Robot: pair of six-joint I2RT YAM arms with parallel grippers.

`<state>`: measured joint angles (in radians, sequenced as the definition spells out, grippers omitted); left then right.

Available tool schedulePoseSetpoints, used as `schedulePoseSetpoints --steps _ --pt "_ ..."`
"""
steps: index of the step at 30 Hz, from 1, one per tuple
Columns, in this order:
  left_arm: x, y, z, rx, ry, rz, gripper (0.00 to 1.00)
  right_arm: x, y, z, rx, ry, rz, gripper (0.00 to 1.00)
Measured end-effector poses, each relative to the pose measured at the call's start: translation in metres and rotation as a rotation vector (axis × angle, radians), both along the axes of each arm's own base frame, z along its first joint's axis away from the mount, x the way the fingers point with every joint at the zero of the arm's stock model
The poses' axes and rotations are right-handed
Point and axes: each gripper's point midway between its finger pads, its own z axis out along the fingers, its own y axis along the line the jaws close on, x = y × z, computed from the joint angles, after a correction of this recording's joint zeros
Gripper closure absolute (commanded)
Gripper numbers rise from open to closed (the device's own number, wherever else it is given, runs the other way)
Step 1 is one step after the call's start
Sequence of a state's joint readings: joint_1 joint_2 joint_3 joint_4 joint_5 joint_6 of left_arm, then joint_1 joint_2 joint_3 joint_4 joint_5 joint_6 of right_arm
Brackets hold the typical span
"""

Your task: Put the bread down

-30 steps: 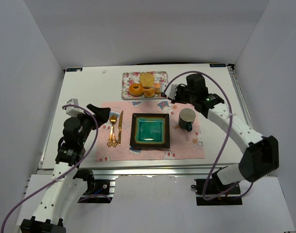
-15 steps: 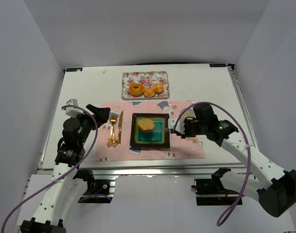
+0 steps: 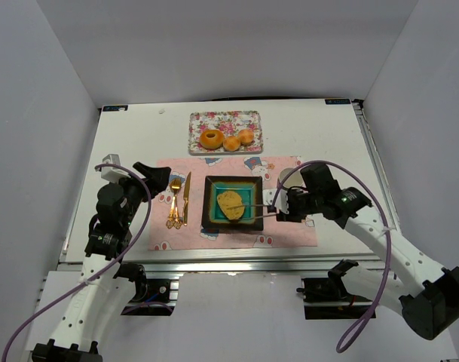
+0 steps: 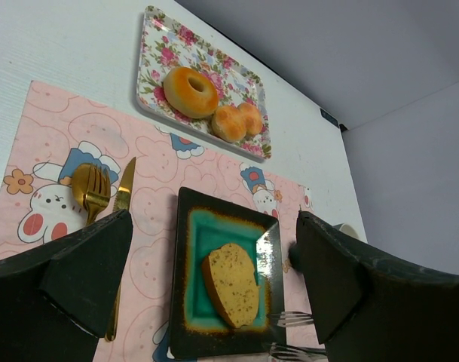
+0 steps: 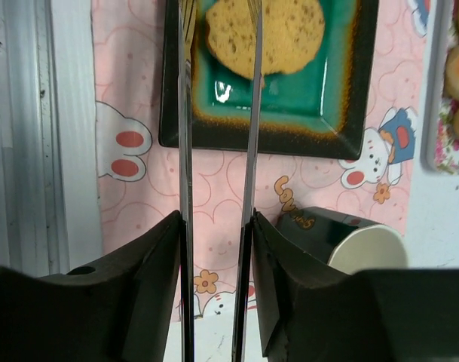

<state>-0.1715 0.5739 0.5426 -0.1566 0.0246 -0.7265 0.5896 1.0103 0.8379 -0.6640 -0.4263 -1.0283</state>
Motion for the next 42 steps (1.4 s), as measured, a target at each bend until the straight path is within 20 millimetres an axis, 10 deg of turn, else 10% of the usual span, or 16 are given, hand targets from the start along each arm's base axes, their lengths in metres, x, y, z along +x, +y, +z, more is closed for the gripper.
schedulePoseSetpoints --steps 10,25,42 --pt "0.001 0.000 -0.004 -0.002 0.007 0.000 0.02 0.024 0.019 0.037 0.094 -0.038 -0.058 0.61" --pt "-0.001 0.000 0.005 -0.020 -0.026 0.002 0.02 0.235 0.108 0.020 0.029 -0.212 -0.262 0.56" --pt "0.003 -0.001 -0.002 -0.016 -0.001 0.002 0.02 0.264 0.111 -0.006 -0.054 -0.262 -0.264 0.51"
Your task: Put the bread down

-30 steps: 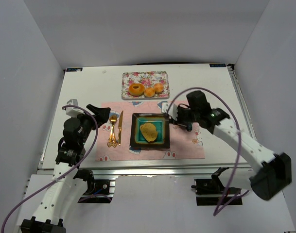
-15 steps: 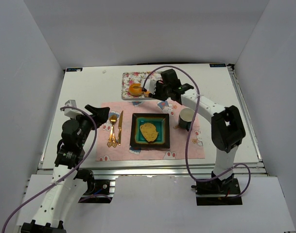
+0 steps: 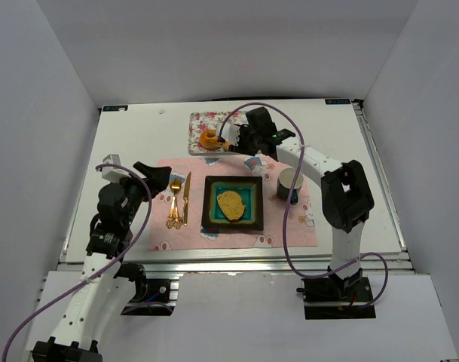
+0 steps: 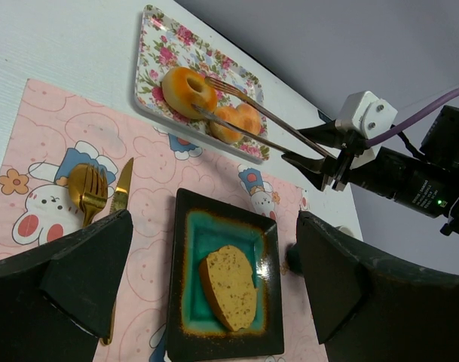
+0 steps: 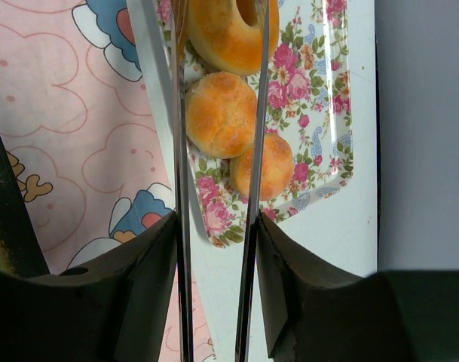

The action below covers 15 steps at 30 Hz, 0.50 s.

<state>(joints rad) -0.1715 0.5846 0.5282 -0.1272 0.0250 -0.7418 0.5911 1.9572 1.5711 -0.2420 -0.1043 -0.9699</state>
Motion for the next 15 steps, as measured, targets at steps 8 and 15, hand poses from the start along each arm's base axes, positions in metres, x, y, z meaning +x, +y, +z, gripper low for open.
schedulePoseSetpoints --steps 8,15 --pt "-0.001 0.000 -0.004 0.001 0.007 0.000 0.02 0.003 0.001 -0.014 -0.018 0.016 0.005 0.49" --pt "-0.001 0.000 -0.004 0.001 0.007 0.000 0.02 0.008 0.002 -0.026 -0.038 0.026 -0.005 0.49"
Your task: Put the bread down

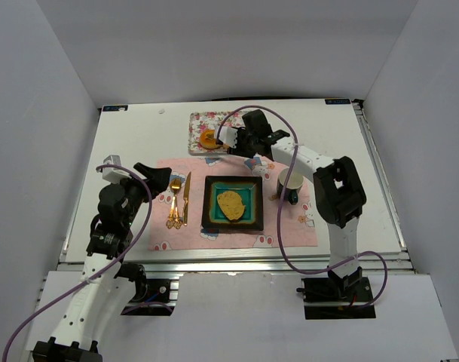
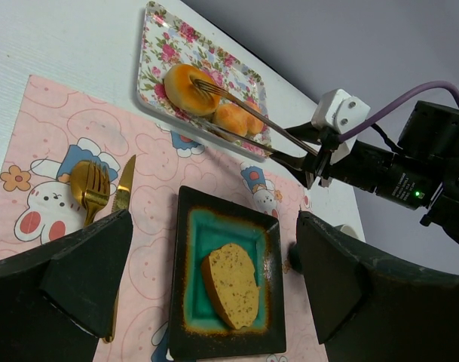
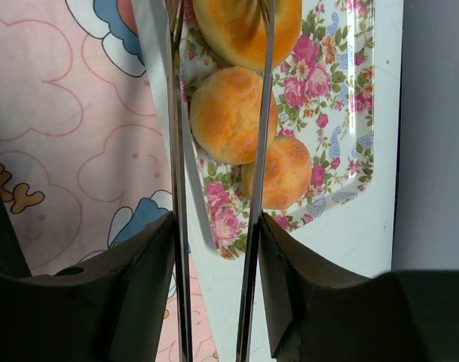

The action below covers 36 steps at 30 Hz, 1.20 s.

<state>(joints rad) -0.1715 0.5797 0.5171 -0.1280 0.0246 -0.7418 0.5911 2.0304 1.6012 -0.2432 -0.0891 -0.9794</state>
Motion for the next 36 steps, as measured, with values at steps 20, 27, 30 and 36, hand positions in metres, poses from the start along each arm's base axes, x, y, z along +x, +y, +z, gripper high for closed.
schedulePoseSetpoints --steps 20,27,30,36 --pt "-0.001 0.000 0.001 -0.001 -0.003 0.000 0.02 0.005 0.000 -0.009 -0.030 0.006 0.008 0.93" --pt "-0.002 0.000 0.002 -0.001 -0.005 0.000 0.02 -0.029 -0.003 0.037 0.066 0.018 0.044 0.96" --pt "-0.002 0.000 0.002 -0.001 -0.008 0.000 0.02 -0.059 -0.011 0.080 0.129 -0.002 0.079 0.96" --pt "-0.002 0.000 0.003 -0.002 -0.009 0.000 0.02 -0.142 -0.045 0.116 0.202 0.000 0.160 0.92"
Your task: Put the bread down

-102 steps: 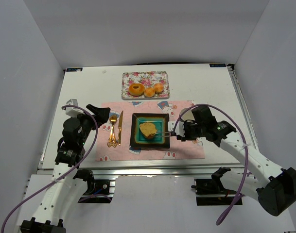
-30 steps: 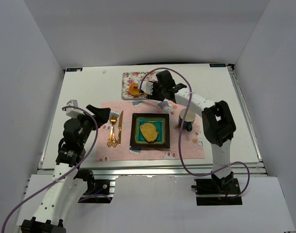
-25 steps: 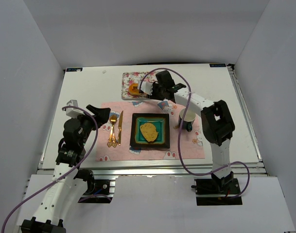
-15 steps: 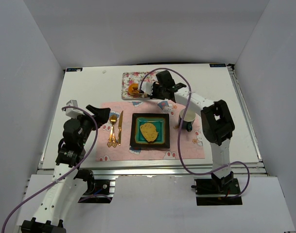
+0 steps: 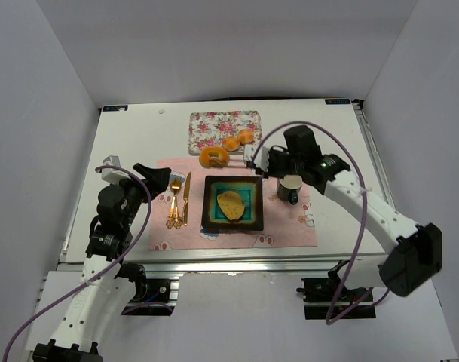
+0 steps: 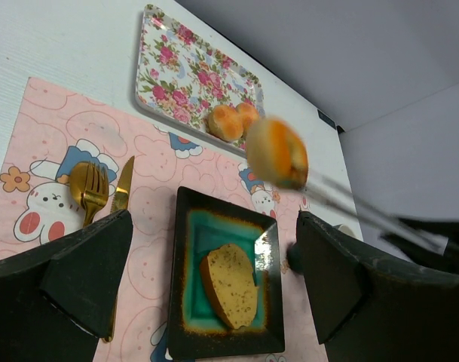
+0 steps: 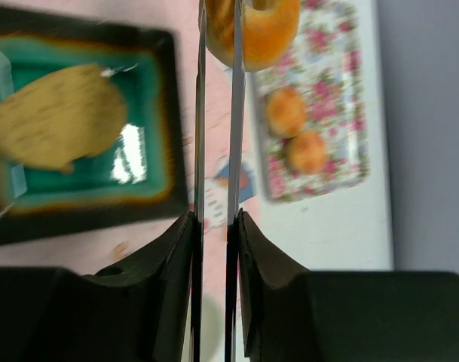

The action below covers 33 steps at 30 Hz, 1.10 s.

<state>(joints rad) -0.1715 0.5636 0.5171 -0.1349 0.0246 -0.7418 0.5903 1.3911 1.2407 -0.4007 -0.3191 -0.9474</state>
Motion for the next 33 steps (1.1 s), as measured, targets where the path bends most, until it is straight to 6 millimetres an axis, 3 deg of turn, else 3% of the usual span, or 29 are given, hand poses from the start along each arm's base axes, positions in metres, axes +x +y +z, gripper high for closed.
schedulePoseSetpoints --steps 2,6,10,14,18,27,33 --pt "0.000 0.000 0.000 0.000 0.000 0.000 0.02 -0.026 -0.013 -0.016 -0.021 0.046 0.017 0.89" --pt "0.000 0.000 0.000 0.000 0.000 0.000 0.02 -0.070 -0.041 -0.068 -0.103 0.174 0.022 0.82" --pt "0.001 0.000 0.000 -0.001 0.001 0.000 0.02 -0.090 -0.056 -0.093 -0.148 0.237 0.018 0.68" --pt "0.001 0.000 0.000 -0.001 0.000 0.000 0.02 -0.091 -0.056 -0.089 -0.138 0.226 0.015 0.54" --pt "-0.001 0.000 0.002 -0.005 -0.008 0.001 0.02 -0.093 -0.056 -0.085 -0.127 0.215 0.019 0.50" --pt "-0.003 0.000 0.003 -0.013 -0.014 0.001 0.02 -0.102 -0.053 -0.064 -0.079 0.211 0.047 0.51" --pt "-0.001 0.000 0.000 -0.012 -0.002 0.001 0.02 -0.092 -0.048 -0.046 -0.018 0.209 -0.014 0.63"
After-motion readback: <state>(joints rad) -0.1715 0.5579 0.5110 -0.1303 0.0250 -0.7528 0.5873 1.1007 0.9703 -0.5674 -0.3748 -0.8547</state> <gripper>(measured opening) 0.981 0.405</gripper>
